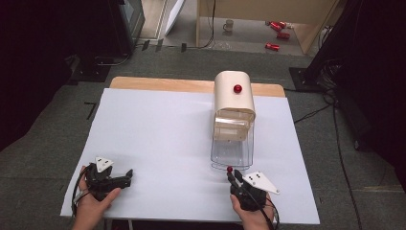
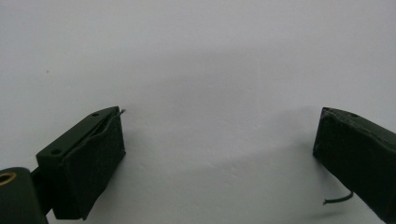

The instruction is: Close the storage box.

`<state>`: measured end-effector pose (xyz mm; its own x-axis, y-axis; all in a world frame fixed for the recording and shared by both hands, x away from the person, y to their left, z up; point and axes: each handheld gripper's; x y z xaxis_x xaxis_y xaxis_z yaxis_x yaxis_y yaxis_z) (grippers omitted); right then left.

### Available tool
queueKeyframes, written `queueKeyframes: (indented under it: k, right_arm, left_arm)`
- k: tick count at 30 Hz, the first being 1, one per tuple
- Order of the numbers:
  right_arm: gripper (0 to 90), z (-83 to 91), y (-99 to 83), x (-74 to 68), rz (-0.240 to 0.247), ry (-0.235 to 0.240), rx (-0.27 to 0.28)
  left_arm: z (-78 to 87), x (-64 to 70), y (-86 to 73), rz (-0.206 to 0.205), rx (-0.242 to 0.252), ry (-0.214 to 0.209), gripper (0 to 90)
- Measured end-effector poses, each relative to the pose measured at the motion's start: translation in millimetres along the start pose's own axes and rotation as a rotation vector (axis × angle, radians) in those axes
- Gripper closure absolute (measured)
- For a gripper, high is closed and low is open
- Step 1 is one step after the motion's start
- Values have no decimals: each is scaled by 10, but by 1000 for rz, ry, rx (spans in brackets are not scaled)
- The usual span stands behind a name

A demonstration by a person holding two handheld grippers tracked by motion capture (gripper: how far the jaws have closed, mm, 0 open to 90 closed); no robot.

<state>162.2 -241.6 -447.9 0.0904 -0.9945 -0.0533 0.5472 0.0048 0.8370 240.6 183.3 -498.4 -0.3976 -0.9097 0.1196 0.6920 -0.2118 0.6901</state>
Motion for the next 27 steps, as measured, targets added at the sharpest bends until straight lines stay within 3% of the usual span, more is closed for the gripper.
queueKeyframes:
  k: [27]
  right_arm:
    - [602,-28,-49,-94,18,13,-25]
  left_arm:
    - [0,0,0,0,0,0,20]
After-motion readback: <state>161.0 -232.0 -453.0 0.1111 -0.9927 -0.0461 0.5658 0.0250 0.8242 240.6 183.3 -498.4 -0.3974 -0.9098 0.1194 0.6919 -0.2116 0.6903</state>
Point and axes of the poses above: each handheld gripper's, and its own axes: z roughly backward along the jaws, y roughly out of its top, x roughly to its right, and after that the axes turned 11 degrees about -y, right-handed
